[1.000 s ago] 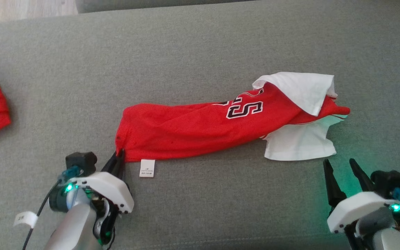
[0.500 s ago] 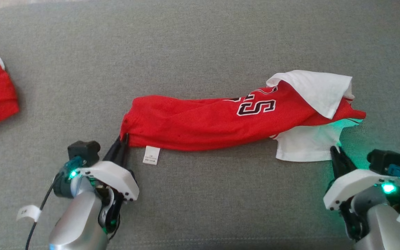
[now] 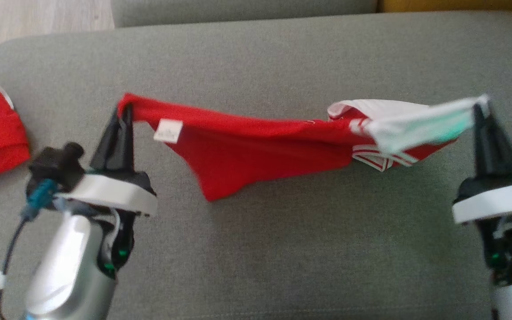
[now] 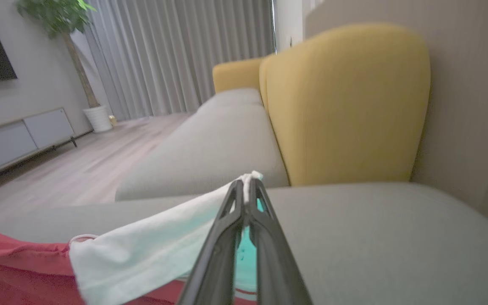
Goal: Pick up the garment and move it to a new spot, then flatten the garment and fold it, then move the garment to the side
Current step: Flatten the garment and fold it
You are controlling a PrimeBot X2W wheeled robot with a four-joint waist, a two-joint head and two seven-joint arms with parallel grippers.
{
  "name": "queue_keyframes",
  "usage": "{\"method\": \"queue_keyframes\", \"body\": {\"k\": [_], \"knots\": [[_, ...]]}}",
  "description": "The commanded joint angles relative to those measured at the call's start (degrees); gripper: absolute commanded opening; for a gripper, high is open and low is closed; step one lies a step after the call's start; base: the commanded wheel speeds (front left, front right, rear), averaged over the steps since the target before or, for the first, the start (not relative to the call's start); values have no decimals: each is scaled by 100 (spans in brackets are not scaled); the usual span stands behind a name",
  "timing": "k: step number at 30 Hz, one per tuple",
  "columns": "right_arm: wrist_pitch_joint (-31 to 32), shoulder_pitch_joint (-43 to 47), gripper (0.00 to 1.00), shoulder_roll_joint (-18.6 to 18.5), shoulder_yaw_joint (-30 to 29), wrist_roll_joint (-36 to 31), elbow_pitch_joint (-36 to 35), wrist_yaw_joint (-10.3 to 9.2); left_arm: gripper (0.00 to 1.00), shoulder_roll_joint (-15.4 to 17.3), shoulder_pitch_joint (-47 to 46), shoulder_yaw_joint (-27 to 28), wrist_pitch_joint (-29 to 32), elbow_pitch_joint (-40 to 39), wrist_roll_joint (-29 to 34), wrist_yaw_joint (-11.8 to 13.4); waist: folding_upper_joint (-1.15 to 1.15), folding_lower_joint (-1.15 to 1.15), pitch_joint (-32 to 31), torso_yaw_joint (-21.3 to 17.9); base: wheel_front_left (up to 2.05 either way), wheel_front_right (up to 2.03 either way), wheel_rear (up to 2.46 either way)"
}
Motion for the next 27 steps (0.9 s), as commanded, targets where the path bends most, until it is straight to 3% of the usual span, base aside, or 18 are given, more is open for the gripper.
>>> {"method": "queue_keyframes", "body": {"k": [1,7,12,19,27], "knots": [[-2,-245,0,-120,80,-20,-329,-5,0,196,-206,283,7,-305,52,54,0,0,-90,-14,0,0,0],[211,-691,0,-354,-161,-126,-1498,-5,0,408,-474,419,412,-1529,66,200,0,0,-400,-17,0,0,0],[444,-1174,0,-499,-300,-161,-2044,-5,0,520,-768,491,755,-2286,95,314,0,0,-653,-32,0,0,0],[704,-1513,0,-517,-405,-153,-2118,-5,0,551,-884,468,1079,-2820,110,442,0,0,-860,-32,0,0,0],[738,-1732,0,-431,-280,-52,-1822,-5,0,523,-967,444,1112,-2721,70,471,0,0,-681,-2,0,0,0]]}}
